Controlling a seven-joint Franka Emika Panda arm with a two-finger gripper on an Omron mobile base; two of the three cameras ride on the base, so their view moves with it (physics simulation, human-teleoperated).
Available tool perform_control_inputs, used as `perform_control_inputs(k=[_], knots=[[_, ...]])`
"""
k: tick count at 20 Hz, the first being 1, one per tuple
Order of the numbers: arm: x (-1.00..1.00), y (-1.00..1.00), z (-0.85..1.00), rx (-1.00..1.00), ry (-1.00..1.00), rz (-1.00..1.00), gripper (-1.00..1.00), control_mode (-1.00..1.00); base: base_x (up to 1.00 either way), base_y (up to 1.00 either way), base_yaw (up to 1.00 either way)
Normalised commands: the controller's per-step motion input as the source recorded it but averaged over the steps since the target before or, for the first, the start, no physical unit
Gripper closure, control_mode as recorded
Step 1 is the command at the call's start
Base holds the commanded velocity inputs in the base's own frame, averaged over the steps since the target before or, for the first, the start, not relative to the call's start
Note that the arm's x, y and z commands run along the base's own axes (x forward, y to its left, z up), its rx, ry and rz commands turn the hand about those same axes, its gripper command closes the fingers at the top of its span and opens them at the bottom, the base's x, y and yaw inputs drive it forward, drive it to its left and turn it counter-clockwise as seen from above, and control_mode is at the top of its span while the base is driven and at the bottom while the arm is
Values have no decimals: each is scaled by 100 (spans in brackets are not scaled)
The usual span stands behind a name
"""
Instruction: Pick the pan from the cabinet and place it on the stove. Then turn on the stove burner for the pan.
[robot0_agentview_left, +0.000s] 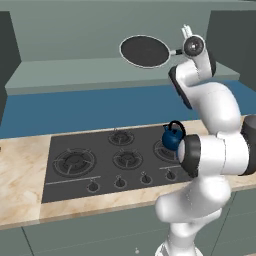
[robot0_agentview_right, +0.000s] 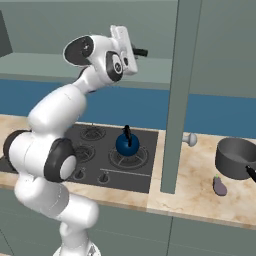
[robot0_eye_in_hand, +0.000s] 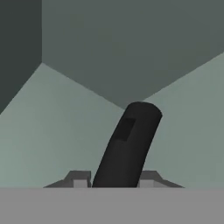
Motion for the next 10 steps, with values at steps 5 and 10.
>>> perform_control_inputs(k=[5,10], knots=[[-97,0,0,7,-7,-8,100,-100,0,0,0],[-100,0,5,7,-2,-4,100,-100,0,0,0]])
